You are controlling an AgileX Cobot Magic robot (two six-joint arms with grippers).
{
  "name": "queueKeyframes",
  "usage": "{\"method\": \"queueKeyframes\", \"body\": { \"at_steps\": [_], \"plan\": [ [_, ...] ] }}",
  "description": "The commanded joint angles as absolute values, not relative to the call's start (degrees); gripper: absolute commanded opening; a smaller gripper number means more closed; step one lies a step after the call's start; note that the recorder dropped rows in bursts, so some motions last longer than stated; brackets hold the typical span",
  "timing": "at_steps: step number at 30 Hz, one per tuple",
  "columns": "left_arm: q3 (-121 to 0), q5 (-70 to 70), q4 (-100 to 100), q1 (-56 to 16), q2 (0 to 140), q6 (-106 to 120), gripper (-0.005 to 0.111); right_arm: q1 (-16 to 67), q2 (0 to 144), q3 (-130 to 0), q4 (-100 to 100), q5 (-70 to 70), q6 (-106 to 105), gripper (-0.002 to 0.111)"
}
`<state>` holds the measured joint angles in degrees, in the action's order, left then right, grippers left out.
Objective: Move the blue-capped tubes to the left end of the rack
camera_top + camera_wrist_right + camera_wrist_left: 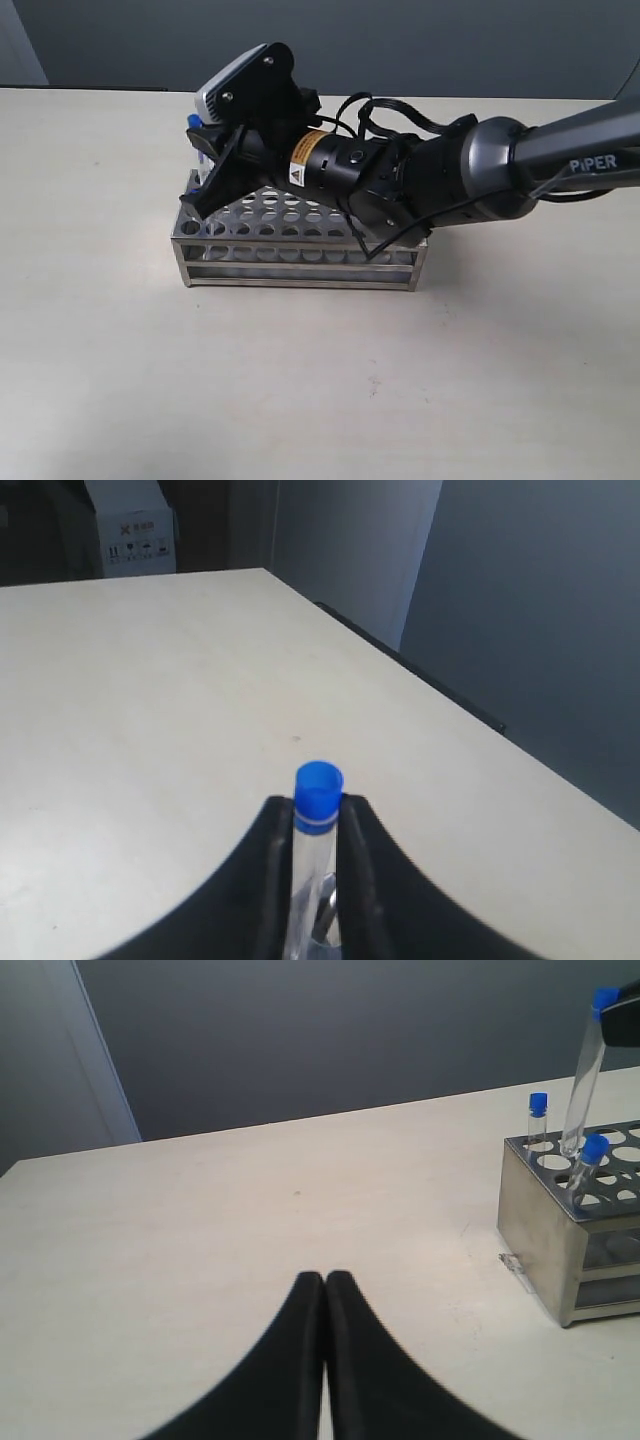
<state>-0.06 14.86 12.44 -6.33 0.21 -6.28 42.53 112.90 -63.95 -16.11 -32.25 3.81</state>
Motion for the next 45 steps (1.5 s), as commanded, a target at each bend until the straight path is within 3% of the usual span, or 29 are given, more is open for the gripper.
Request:
{"method": "queueKeyframes", "body": {
  "at_steps": [1, 24, 45],
  "plan": [
    [0.00, 14.73, 12.73, -6.28, 0.00, -6.48, 0.000, 42.04, 114.17, -63.88, -16.16, -33.39, 3.26, -0.001],
    [0.00, 14.73, 12.73, -6.28, 0.00, -6.48, 0.000, 42.04, 119.60, -68.36, -17.65, -26.47, 6.13, -0.001],
    [0.00, 14.73, 12.73, -6.28, 0.00, -6.48, 0.000, 42.04, 114.56, -68.36, -19.12, -29.76, 6.16, -0.001]
  ]
}}
